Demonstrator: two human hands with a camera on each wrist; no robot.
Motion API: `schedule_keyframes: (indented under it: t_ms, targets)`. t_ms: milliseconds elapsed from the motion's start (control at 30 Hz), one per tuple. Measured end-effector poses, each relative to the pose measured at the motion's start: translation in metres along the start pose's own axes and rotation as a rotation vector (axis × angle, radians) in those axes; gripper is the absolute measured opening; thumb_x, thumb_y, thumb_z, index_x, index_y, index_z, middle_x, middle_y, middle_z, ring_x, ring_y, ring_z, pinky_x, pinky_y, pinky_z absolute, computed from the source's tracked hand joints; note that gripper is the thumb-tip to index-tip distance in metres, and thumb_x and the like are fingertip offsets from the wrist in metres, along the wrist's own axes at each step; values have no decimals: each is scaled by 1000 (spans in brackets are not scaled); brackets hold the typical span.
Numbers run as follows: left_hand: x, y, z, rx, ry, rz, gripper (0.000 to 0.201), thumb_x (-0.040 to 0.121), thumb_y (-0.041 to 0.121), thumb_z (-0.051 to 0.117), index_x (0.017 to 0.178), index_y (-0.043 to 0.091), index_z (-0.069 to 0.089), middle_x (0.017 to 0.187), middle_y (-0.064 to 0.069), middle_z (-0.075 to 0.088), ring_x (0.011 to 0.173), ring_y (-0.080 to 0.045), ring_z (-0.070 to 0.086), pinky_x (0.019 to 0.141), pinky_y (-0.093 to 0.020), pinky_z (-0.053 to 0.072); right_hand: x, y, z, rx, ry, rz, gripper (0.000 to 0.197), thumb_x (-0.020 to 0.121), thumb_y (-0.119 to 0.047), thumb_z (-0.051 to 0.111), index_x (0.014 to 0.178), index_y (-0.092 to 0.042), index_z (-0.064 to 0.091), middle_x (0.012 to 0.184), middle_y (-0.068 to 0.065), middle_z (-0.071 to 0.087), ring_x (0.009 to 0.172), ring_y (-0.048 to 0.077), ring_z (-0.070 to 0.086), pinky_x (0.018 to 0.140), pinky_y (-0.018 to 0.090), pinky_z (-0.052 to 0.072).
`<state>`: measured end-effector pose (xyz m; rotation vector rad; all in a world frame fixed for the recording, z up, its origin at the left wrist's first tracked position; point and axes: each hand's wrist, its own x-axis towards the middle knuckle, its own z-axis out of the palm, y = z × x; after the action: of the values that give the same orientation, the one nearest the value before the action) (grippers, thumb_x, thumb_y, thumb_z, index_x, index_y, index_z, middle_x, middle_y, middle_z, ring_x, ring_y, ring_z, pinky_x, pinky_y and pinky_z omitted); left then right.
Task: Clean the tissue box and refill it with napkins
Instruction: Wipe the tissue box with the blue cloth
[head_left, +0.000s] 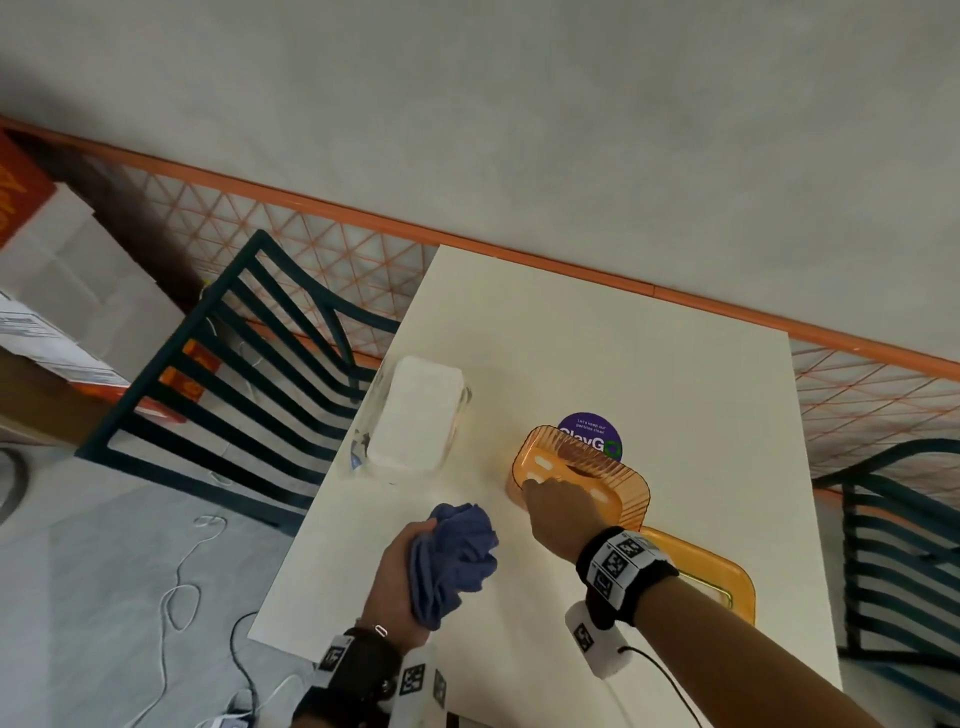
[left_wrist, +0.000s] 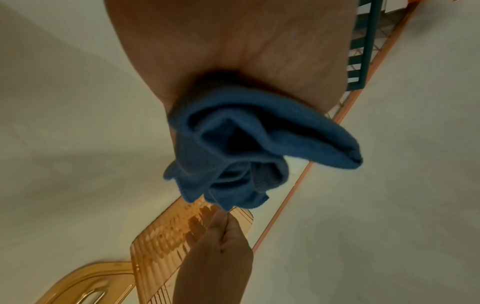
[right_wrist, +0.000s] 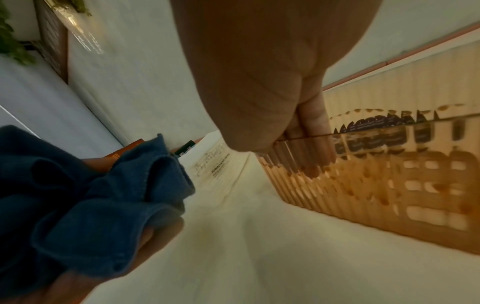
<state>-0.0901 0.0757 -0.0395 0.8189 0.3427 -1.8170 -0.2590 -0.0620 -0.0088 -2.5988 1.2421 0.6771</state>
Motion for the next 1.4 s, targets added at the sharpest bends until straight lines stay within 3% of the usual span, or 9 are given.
schedule_keyframes:
  t_ms: [67,200,333,467,567,700,833,933,1400]
  targets:
    - [0,3,-7,44,83,9,15,83,21,75,96,14,70,84,-6,50,65,-19,46,53,-27,42,0,1,-5,13,18,-4,27,99,-8,43,122,-7,57,112,13,68,99,31,69,73,36,48]
    - [-9,8,24,251,259,208,25,101,35,53,111,18,67,78,-16,63,47,-20,54,40,-21,43,1,19,-27,190,106,5,29,97,-8,44,116,-5,66,105,13,73,92,30,69,73,34,51]
    - [-3,12,66,765,419,667,31,103,42,54,130,28,60,113,-2,72,101,-25,70,84,-41,58,-18,39,-53,831,177,98,29,105,-13,45,89,-8,69,86,6,75,74,14,74,70,34,62]
    - [1,-7,117,1323,277,943,43,104,45,49,147,44,44,140,24,55,120,9,54,92,-8,45,-45,31,-72,1236,280,124,30,104,-11,47,83,-5,68,78,9,74,67,11,72,63,33,61]
    - [11,-31,127,1672,63,1056,53,107,42,40,158,42,23,164,34,2,153,7,-3,119,-17,25,-54,30,-73,1378,375,149,27,100,-3,48,81,-5,67,70,8,71,62,13,62,59,37,53]
    - [9,-26,111,1824,-54,1195,52,108,43,32,159,32,24,169,18,11,157,-5,1,126,-34,24,-74,33,-76,1640,354,114,25,104,-2,46,104,1,71,92,21,76,87,34,76,76,46,64]
    - [21,-10,129,1682,136,1097,54,109,43,29,161,30,22,169,17,6,157,-3,-3,125,-29,21,-79,24,-78,1472,445,133,30,106,-10,47,85,-4,66,71,0,73,67,10,70,60,30,58]
    - [15,-31,143,1792,21,1193,55,108,34,31,161,26,21,170,12,6,158,-9,-4,126,-31,17,-74,28,-79,1468,550,177,30,105,-13,49,82,-10,69,74,12,71,67,28,65,65,50,56]
    - [9,-13,125,2009,107,1452,50,104,25,42,152,10,43,162,-8,38,154,-25,28,111,-45,48,-87,31,-96,1895,557,322,29,108,-9,44,112,5,69,102,23,77,97,39,75,82,50,63]
